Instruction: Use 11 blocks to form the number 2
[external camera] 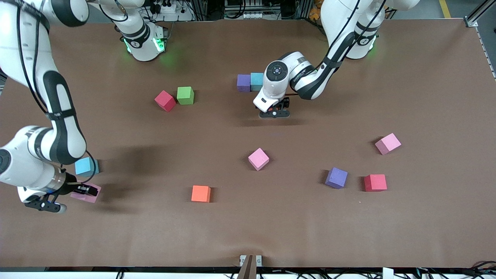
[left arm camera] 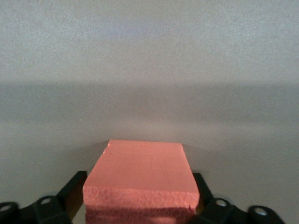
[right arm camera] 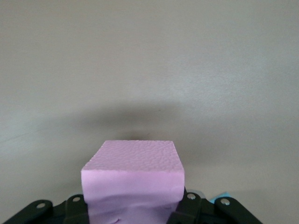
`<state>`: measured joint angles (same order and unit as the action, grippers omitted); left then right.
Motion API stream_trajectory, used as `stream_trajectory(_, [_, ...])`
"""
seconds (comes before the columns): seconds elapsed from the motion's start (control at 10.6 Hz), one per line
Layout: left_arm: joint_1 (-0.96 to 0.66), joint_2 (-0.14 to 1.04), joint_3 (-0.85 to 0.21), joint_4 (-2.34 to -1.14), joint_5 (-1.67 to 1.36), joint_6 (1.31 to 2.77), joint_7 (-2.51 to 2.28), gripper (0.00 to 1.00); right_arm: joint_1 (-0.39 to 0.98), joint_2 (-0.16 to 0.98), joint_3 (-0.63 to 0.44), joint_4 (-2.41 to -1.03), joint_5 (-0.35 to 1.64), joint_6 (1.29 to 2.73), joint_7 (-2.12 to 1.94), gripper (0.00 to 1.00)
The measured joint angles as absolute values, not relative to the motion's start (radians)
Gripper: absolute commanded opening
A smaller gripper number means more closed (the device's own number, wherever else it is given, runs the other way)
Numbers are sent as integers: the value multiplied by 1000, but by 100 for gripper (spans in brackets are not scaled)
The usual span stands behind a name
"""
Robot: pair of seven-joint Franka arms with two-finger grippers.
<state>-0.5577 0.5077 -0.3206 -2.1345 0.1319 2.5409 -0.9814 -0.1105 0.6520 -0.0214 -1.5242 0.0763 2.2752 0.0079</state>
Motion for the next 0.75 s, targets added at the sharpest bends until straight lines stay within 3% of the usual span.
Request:
stream_trajectory(0.38, [-557,495,-323,-2108,132,2521,-981,100,-33,487,-31,-1656,76,2249,41,44])
stream_trajectory(0.75, [-554,396,-331,-2084,132,2421,-979,100,34,380,-36,-1726,78,2194,50,44])
